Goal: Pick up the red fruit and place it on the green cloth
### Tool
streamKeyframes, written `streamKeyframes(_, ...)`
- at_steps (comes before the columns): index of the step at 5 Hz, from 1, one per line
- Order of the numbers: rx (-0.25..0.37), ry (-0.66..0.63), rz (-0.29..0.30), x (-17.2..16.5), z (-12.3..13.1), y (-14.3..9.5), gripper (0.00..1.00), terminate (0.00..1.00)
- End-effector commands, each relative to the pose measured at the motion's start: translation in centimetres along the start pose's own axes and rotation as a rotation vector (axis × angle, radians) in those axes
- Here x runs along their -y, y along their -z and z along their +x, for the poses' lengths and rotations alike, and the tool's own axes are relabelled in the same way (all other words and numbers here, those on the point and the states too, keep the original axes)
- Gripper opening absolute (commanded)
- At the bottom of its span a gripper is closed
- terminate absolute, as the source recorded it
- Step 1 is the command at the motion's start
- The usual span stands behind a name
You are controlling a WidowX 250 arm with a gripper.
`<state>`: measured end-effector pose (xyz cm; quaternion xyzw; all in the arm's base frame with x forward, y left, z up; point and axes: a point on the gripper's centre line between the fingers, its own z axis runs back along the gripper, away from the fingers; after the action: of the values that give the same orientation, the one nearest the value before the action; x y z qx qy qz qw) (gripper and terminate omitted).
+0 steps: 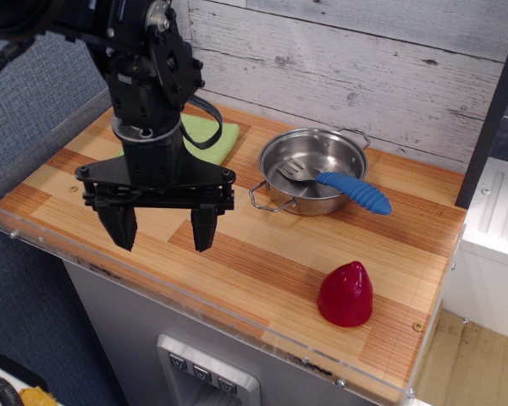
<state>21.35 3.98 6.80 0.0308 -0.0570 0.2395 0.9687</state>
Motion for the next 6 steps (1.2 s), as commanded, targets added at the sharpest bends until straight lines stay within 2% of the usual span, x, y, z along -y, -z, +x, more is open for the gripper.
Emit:
streamKeyframes(1,0.000,0.000,0.000,0.0,0.0,0.0,1.00,0.00)
streamKeyframes(2,0.027,0.056,-0.052,2.3,-0.5,-1.3,1.00,0.00)
streamKeyframes(3,0.063,0.128,-0.070,4.5,-1.0,-2.7,1.00,0.00)
streamKeyframes(4,0.091,0.180,-0.124,6.9,-1.4,-4.1,1.00,0.00)
streamKeyframes(5,0.117,0.246,-0.167,9.4,-1.6,-4.5,1.00,0.00)
streamKeyframes(6,0.126,0.314,-0.157,11.4,-1.6,-4.1,1.00,0.00)
